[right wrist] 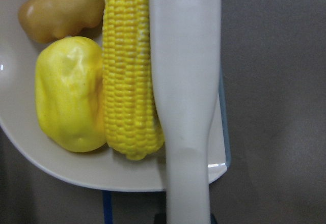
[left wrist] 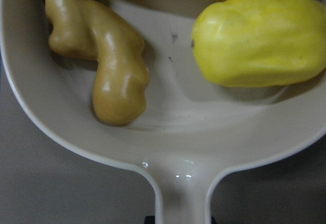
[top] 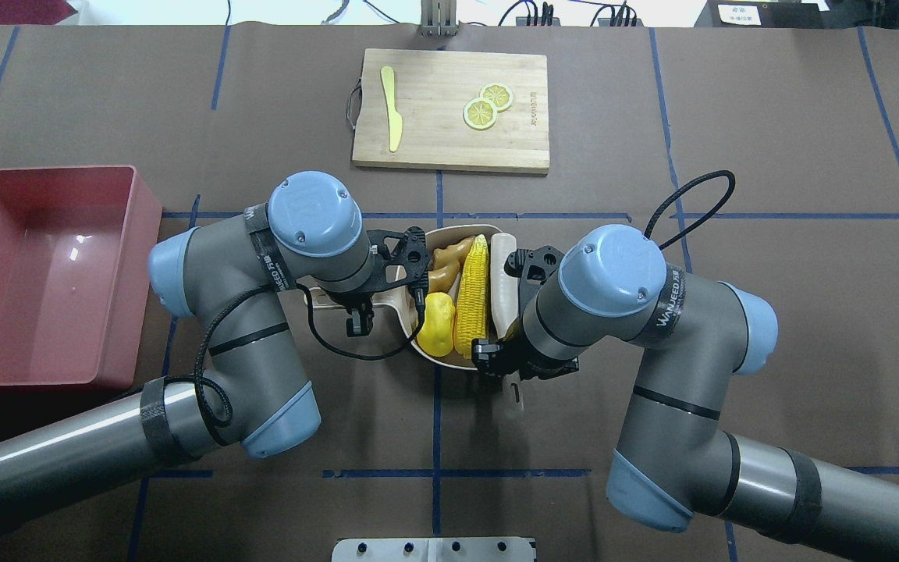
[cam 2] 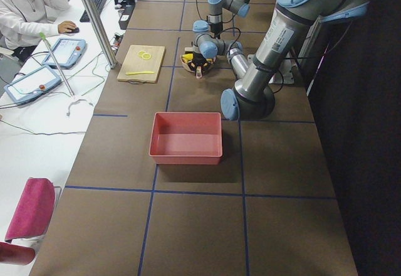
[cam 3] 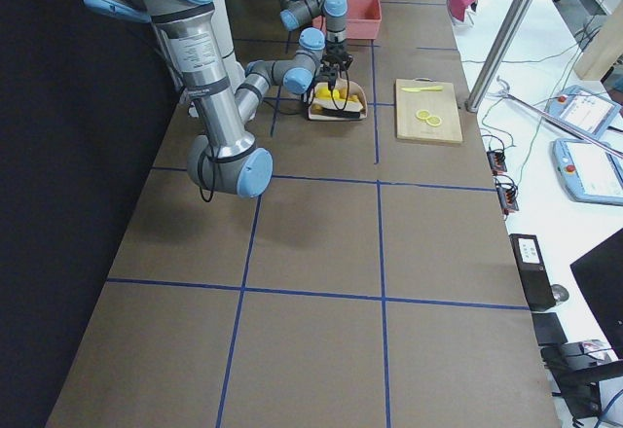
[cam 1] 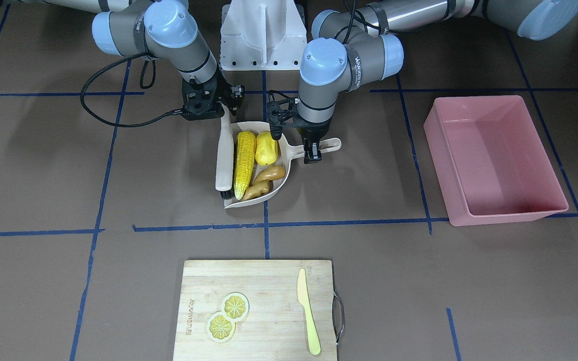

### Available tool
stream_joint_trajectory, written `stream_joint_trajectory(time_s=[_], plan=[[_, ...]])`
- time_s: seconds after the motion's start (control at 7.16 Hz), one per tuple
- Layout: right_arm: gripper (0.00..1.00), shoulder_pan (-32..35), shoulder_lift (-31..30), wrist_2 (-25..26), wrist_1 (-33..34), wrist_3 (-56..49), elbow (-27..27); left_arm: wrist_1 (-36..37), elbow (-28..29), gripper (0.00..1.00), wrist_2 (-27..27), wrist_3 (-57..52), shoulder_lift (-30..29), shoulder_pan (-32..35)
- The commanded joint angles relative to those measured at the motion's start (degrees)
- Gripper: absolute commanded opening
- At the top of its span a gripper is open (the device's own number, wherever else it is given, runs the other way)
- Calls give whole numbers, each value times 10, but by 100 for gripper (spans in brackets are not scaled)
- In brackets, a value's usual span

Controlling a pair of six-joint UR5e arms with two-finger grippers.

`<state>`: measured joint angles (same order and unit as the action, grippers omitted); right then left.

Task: Sweep and dump trash into bin
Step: 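Sweep the corn, potato and ginger into the dustpan with the right gripper's brush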

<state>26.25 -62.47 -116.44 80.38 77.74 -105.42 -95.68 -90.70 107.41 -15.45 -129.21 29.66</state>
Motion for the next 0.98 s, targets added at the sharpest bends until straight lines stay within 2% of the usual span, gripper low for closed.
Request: stream_joint_trajectory(time_s=[0.0, 0.28, 0.42, 0.84], plan=[[0, 36, -39, -13, 5, 0, -56, -64, 2, 5, 0, 12, 19, 0], [0, 110, -79, -66, 71, -1, -143, -69, 0, 5, 1, 17, 18, 1], [0, 121, -104, -65, 72, -4, -160, -69, -4, 5, 1, 17, 18, 3], [0, 141, -133, -65, 69, -11, -161, -73, -21, 4, 5, 40, 17, 26]])
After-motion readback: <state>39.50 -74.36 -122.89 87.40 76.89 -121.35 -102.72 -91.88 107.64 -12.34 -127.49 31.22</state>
